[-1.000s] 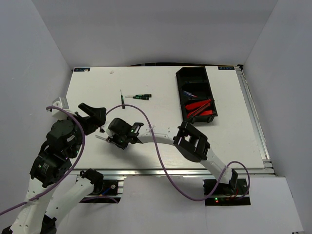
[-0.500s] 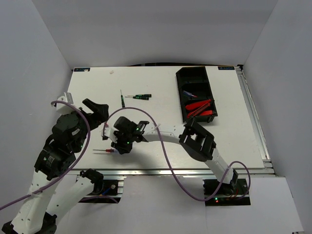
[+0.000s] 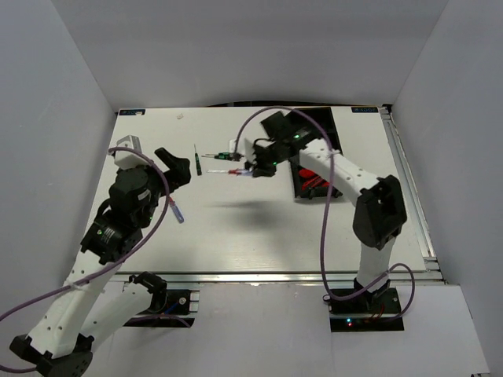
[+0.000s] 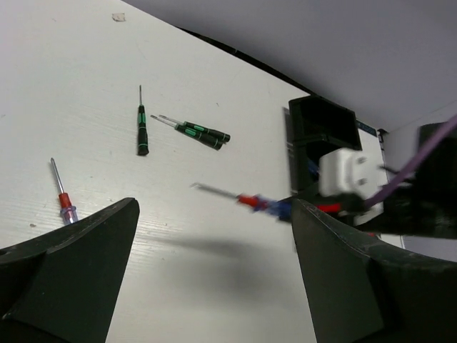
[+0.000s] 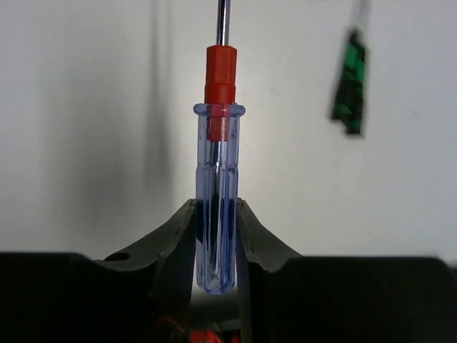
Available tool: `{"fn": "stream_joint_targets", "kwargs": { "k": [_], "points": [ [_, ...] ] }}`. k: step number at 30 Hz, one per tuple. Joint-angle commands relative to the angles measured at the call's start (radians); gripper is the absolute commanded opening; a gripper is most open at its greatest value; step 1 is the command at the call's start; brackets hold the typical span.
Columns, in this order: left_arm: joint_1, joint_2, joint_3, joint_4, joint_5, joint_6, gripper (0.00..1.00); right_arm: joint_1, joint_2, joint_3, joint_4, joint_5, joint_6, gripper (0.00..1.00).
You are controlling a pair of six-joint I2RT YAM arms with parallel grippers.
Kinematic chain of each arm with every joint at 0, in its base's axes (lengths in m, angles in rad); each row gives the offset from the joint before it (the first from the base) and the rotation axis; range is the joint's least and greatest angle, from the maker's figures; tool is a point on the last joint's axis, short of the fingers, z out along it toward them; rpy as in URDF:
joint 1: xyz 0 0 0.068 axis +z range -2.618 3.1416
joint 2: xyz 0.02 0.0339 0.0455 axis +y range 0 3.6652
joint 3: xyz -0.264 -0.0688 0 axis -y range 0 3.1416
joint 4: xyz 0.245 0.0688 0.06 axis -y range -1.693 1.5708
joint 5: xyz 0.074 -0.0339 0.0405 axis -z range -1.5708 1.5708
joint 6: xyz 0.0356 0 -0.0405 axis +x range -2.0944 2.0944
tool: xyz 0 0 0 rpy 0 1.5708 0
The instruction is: Sort the tools into containers
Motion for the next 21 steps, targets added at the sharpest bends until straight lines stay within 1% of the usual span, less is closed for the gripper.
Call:
{"fn": "stream_joint_targets", "kwargs": {
  "k": [1, 2, 4, 5, 7, 8, 11, 16, 21],
  "points": [
    [0.004, 0.040, -0.039, 0.070, 0.039, 0.030, 0.98, -0.094, -0.089, 0.039, -0.088, 0.140, -0.225, 0.00],
    [0.004, 0.046, -0.048, 0.088, 0.047, 0.030, 0.98, -0.158, -0.095, 0.037, -0.087, 0.169, -0.254, 0.00],
    [0.004, 0.071, -0.071, 0.120, 0.071, 0.027, 0.98, -0.229, -0.094, 0.046, -0.091, 0.231, -0.323, 0.00],
    [0.004, 0.078, -0.077, 0.130, 0.079, 0.027, 0.98, -0.296, -0.077, 0.065, -0.106, 0.246, -0.346, 0.00],
    [0.004, 0.094, -0.090, 0.153, 0.094, 0.023, 0.98, -0.356, -0.055, 0.082, -0.114, 0.295, -0.413, 0.00],
    [0.004, 0.110, -0.093, 0.159, 0.098, 0.024, 0.98, -0.405, -0.033, 0.098, -0.123, 0.311, -0.433, 0.00],
    [0.004, 0.141, -0.094, 0.164, 0.107, 0.021, 0.98, -0.473, -0.002, 0.117, -0.125, 0.358, -0.501, 0.00],
    [0.004, 0.147, -0.113, 0.162, 0.114, -0.005, 0.98, -0.530, 0.037, 0.118, -0.097, 0.407, -0.568, 0.00],
    [0.004, 0.143, -0.124, 0.138, 0.119, -0.026, 0.98, -0.556, 0.095, 0.131, -0.084, 0.433, -0.555, 0.00]
  ]
}}
